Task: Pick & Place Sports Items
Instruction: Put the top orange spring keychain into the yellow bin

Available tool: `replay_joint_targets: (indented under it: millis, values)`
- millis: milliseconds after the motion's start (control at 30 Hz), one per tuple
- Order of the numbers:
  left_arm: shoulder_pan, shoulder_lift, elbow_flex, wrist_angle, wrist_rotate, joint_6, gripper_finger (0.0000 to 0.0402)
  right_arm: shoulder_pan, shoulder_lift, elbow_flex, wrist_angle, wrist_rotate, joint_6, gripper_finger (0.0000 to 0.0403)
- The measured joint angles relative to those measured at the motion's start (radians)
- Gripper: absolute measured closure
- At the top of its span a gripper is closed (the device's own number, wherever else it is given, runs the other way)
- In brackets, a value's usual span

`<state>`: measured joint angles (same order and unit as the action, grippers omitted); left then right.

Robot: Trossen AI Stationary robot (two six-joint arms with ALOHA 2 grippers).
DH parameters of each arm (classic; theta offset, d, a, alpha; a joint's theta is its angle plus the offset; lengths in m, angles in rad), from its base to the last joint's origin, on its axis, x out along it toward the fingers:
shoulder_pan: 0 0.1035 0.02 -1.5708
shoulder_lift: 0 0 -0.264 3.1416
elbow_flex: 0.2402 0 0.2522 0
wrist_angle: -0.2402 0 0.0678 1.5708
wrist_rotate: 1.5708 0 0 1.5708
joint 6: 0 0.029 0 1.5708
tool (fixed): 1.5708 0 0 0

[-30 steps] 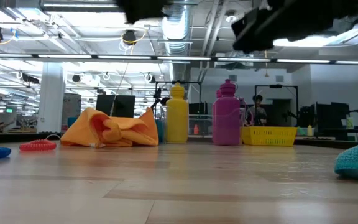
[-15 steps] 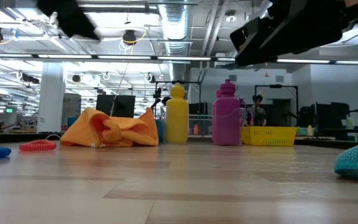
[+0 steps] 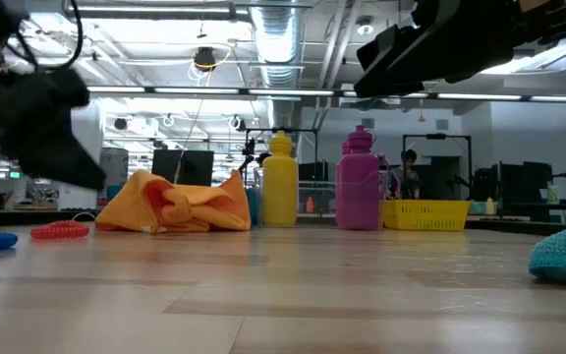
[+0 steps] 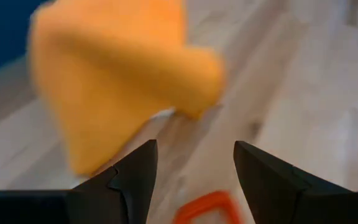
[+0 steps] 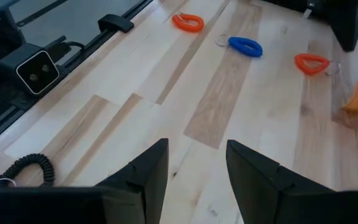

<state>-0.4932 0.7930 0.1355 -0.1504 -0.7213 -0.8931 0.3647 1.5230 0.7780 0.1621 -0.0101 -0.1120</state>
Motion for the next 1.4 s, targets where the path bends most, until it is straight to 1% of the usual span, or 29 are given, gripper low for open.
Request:
replay_joint_targets:
  millis: [67, 167, 333, 667, 833, 1033, 1133, 1200, 1267, 1333, 1400]
  values:
    - [0.005, 0.000, -0.033, 0.003, -0.002, -0.066, 0.0192, -0.002, 0.000, 0.000, 0.001, 0.000, 0.000, 0.0249]
    - [0.006, 0.001, -0.061, 0.004, -0.001, -0.125, 0.0192, -0.007, 0.000, 0.000, 0.001, 0.000, 0.000, 0.0249]
    - [0.006, 0.003, -0.065, 0.019, -0.006, -0.113, 0.0192, -0.007, 0.000, 0.000, 0.001, 0.000, 0.001, 0.0249]
    - [0.006, 0.014, -0.065, 0.019, 0.026, -0.110, 0.0192, -0.007, 0.000, 0.000, 0.001, -0.001, 0.011, 0.0249]
    - [0.006, 0.078, -0.065, 0.019, 0.084, -0.118, 0.0192, -0.007, 0.000, 0.000, 0.002, 0.000, 0.011, 0.0249]
    - [0.006, 0.188, -0.064, 0.064, 0.070, -0.141, 0.0192, -0.007, 0.000, 0.000, 0.004, -0.001, 0.011, 0.0249]
    - [0.006, 0.220, -0.064, 0.104, 0.056, -0.141, 0.0193, -0.007, 0.000, 0.000, 0.007, -0.001, 0.011, 0.0249]
    - [0.006, 0.229, -0.064, 0.119, 0.050, -0.139, 0.0200, -0.007, 0.000, 0.000, 0.007, -0.001, 0.011, 0.0249]
    - [0.006, 0.236, -0.065, 0.126, 0.049, -0.137, 0.0218, -0.007, 0.000, 0.000, 0.007, -0.001, 0.013, 0.0249]
    - [0.007, 0.237, -0.065, 0.130, 0.050, -0.138, 0.0247, -0.007, 0.000, 0.000, 0.007, -0.001, 0.022, 0.0249]
    - [0.007, 0.237, -0.066, 0.138, 0.057, -0.139, 0.0285, -0.007, 0.000, 0.000, 0.007, -0.001, 0.025, 0.0249]
